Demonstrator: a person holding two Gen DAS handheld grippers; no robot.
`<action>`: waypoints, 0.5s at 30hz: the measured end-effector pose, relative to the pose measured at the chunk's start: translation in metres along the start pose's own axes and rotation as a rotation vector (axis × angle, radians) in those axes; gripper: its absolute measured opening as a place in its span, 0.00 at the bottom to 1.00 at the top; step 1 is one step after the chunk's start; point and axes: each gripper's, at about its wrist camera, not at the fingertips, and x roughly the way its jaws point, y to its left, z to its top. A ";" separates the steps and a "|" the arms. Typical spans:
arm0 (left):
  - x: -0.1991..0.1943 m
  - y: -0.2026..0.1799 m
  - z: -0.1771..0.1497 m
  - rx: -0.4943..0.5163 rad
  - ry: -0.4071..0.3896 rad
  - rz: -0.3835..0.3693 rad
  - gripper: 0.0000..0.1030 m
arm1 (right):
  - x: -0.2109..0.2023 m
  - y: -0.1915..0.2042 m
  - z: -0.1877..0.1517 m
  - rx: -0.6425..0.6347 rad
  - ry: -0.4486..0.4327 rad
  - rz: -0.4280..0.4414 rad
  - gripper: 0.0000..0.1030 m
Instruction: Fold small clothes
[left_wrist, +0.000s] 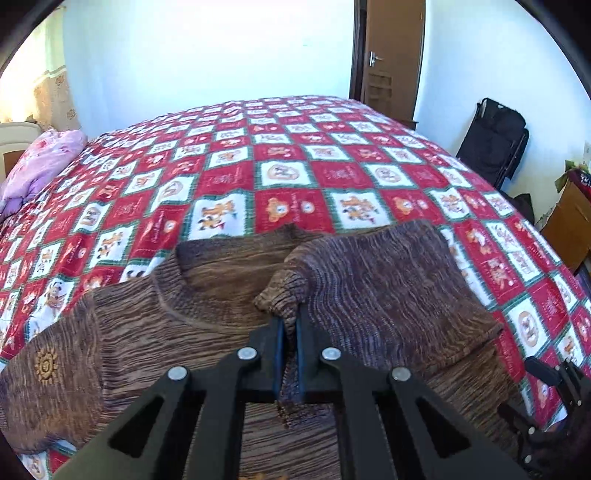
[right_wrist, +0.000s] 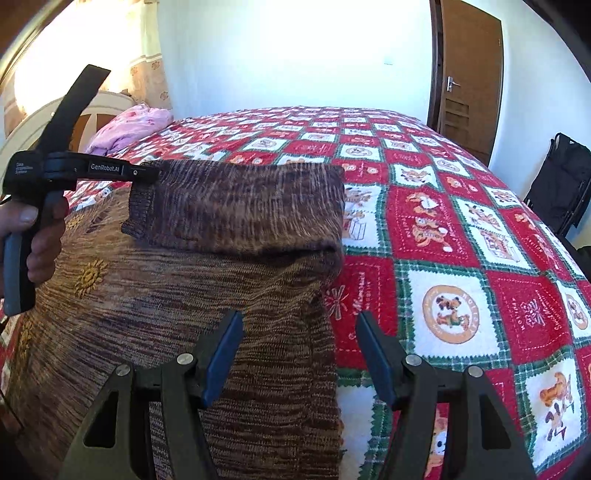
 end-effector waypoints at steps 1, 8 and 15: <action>0.003 0.000 -0.001 0.002 0.007 0.011 0.06 | 0.002 0.001 -0.001 -0.003 0.011 0.005 0.63; 0.041 0.018 -0.017 -0.074 0.131 0.036 0.16 | 0.002 0.002 -0.002 -0.017 0.036 0.004 0.63; 0.014 0.024 -0.033 -0.112 0.109 -0.030 0.20 | -0.008 0.001 0.020 -0.059 -0.005 -0.035 0.63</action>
